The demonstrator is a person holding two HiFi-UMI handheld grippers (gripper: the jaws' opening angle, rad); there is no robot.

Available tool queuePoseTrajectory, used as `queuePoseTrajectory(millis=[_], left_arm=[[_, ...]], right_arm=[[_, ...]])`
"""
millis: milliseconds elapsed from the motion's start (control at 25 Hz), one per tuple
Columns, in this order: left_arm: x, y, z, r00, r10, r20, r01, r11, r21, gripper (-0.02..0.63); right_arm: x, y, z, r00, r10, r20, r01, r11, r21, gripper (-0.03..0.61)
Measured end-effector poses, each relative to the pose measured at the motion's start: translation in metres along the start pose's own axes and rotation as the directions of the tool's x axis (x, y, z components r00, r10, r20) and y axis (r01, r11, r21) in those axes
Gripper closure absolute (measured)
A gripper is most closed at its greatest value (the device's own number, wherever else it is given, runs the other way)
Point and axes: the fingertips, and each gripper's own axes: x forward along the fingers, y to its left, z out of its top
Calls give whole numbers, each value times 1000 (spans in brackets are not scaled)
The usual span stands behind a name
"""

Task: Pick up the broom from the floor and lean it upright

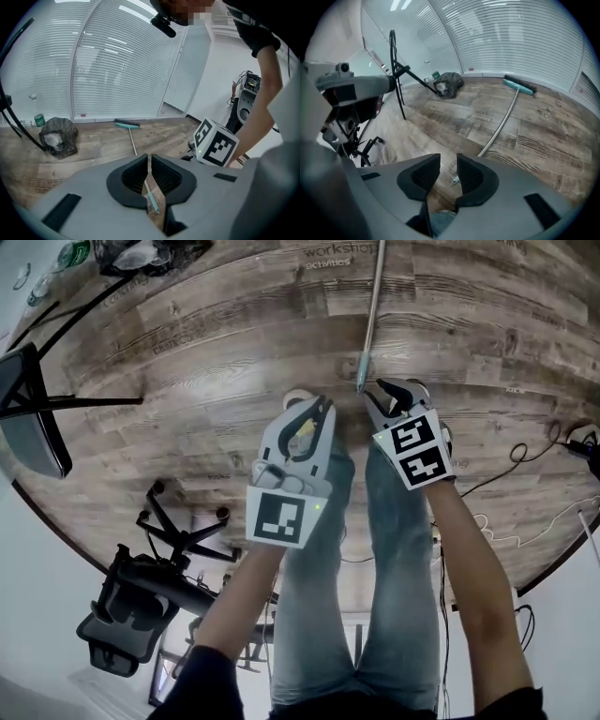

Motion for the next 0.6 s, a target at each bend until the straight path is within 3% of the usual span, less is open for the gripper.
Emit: queuePoseTrajectory(millis=[160, 360, 440, 600], left_arm=[[24, 20, -38, 1000, 11, -19, -11, 1000, 0, 592], [49, 32, -75, 999, -7, -37, 9, 998, 58, 592], [57, 34, -84, 999, -4, -37, 6, 999, 49, 592], [71, 43, -99, 1000, -5, -26, 6, 999, 34, 592]], right_arm=[[45, -14, -30, 998, 23, -58, -28, 997, -77, 446], [83, -21, -61, 986, 49, -158, -83, 972, -220, 445], [94, -23, -71, 980, 53, -193, -109, 949, -294, 445], [120, -26, -85, 961, 54, -270, -179, 867, -464, 440]])
